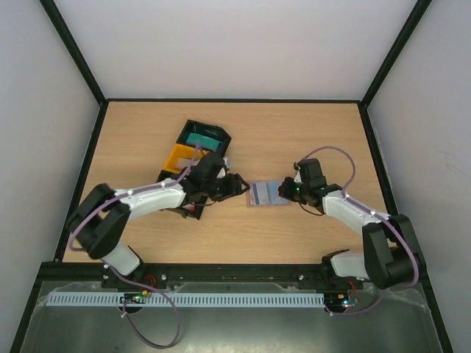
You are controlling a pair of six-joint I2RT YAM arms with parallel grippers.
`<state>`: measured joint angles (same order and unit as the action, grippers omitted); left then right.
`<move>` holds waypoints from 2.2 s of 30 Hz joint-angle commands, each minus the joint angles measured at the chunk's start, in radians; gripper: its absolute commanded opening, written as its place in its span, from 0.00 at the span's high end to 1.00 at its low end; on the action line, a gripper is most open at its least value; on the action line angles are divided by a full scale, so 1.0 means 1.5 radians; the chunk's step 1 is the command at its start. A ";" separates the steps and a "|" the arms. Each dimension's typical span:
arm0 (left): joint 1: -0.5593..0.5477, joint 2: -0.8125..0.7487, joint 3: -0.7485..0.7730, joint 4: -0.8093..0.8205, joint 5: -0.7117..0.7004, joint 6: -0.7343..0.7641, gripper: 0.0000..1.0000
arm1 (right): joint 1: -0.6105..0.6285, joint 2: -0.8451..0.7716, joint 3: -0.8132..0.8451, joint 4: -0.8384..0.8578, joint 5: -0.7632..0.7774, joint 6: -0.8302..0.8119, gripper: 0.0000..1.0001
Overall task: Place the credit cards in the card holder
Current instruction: Insert the credit card into the card holder.
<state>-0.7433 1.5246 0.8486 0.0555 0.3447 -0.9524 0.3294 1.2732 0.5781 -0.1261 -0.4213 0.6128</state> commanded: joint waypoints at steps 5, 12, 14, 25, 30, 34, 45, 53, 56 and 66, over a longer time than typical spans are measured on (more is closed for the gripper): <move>-0.007 0.151 0.097 -0.027 -0.052 0.029 0.39 | -0.008 0.065 -0.007 0.089 0.036 -0.011 0.98; -0.008 0.205 0.135 -0.058 -0.070 0.050 0.39 | -0.008 0.125 -0.018 0.186 -0.054 0.012 0.98; -0.008 0.215 0.143 -0.068 -0.076 0.055 0.40 | -0.008 0.141 -0.019 0.198 -0.065 0.012 0.98; -0.009 0.269 0.175 -0.124 -0.102 0.087 0.49 | -0.008 0.199 -0.040 0.263 -0.155 0.068 0.98; -0.012 0.274 0.175 -0.130 -0.105 0.093 0.49 | -0.008 0.181 -0.059 0.285 -0.142 0.101 0.98; -0.015 0.269 0.175 -0.147 -0.126 0.097 0.52 | -0.008 0.129 -0.079 0.307 -0.125 0.119 0.98; -0.025 0.260 0.169 -0.156 -0.134 0.094 0.55 | -0.006 0.122 -0.089 0.323 -0.118 0.139 0.98; -0.028 0.258 0.167 -0.158 -0.132 0.092 0.54 | -0.003 0.167 -0.086 0.354 -0.132 0.139 0.98; -0.029 0.260 0.168 -0.157 -0.131 0.091 0.54 | 0.003 0.184 -0.089 0.380 -0.143 0.150 0.98; -0.035 0.266 0.165 -0.157 -0.129 0.091 0.59 | 0.012 0.200 -0.101 0.429 -0.163 0.183 0.98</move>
<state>-0.7822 1.9060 1.1061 -0.1055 0.1562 -0.8188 0.3408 1.5681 0.4408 0.4561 -0.6521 0.8635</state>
